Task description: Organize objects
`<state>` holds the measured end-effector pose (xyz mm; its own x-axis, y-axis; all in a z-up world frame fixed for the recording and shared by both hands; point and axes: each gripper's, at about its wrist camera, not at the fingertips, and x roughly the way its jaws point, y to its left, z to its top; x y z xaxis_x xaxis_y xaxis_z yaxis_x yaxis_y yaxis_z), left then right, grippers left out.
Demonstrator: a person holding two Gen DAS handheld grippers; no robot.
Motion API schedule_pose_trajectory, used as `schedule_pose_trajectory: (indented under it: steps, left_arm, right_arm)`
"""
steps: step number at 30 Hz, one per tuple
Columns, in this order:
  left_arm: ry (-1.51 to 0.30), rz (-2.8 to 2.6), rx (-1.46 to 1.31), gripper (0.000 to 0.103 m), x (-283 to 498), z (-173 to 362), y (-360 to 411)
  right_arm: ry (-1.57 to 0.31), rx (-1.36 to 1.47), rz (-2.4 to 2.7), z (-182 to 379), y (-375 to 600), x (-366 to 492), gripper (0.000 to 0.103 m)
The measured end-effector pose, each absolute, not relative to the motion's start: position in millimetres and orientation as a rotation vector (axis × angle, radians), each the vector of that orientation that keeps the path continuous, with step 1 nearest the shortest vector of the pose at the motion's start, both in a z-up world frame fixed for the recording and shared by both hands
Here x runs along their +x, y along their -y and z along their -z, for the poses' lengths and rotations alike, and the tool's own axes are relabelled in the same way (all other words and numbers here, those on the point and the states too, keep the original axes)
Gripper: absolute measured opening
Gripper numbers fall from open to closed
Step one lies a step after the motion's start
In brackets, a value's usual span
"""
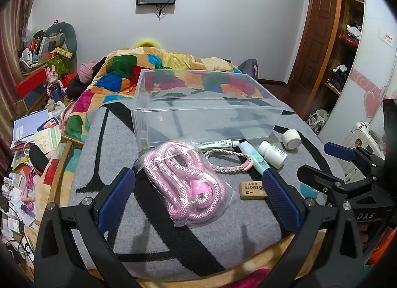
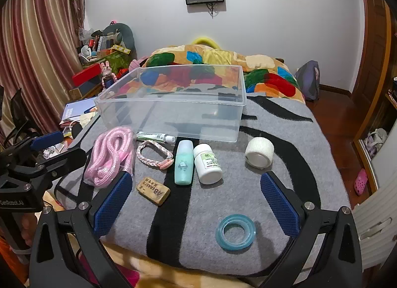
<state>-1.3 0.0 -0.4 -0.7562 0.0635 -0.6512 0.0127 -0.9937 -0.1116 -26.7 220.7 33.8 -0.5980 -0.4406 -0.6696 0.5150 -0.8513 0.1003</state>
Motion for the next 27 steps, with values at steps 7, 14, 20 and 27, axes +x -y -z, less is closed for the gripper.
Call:
schedule_pose_trajectory:
  steps: [7,14,20,27]
  left_arm:
    - [0.177,-2.911,-1.089,0.103,0.3,0.2,1.1]
    - [0.181,-2.908,-1.096,0.103,0.8,2.3,1.6]
    - [0.192,-2.901,-1.114,0.103,-0.5,3.9,2.2]
    - [0.195,-2.898,-1.124,0.103,-2.3,4.6,1.4]
  right_arm:
    - [-0.142,0.966,2.407,-34.4,-219.5,-25.0,0.103]
    - [-0.142,0.966,2.406,-34.0,-219.1,-24.5,0.103]
    - [-0.141,0.967,2.404,-33.9,-218.9,-23.9,0.103]
    - [-0.140,0.969,2.403,-34.4,-218.8,-23.8,0.103]
